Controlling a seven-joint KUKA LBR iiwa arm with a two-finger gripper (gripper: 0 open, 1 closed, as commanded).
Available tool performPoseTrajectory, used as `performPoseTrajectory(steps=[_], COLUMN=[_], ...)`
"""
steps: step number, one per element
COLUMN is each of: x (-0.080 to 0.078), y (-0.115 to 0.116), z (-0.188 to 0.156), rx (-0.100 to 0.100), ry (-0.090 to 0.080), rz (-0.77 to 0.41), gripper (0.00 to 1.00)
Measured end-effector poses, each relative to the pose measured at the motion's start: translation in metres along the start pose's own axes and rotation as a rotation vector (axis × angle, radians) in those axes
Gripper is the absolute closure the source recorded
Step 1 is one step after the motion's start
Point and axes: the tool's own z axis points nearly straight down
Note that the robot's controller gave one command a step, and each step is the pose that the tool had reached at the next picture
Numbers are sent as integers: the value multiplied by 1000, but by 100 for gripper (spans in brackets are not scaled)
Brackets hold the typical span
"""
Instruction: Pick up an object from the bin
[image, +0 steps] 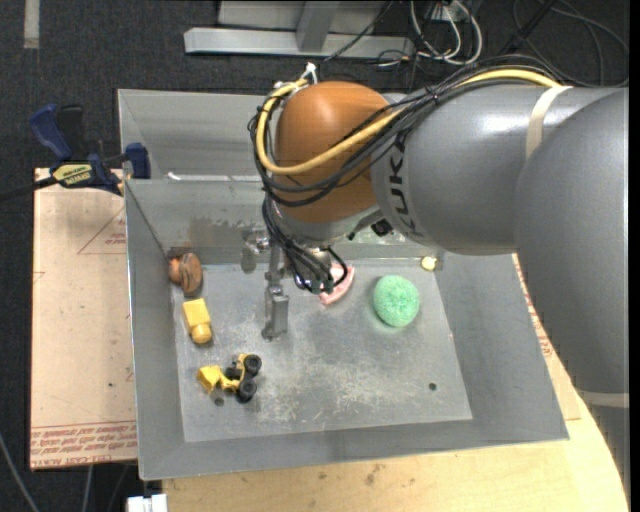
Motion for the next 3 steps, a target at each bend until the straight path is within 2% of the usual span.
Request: performPoseTrajectory(steps=[1,2,3], x=[49,61,77], y=[27,18,18], z=[15,45,101], rx=[0,-2,-1], ry=[4,3,0], rz=[-308,-358,-377], gripper=[0,0,0])
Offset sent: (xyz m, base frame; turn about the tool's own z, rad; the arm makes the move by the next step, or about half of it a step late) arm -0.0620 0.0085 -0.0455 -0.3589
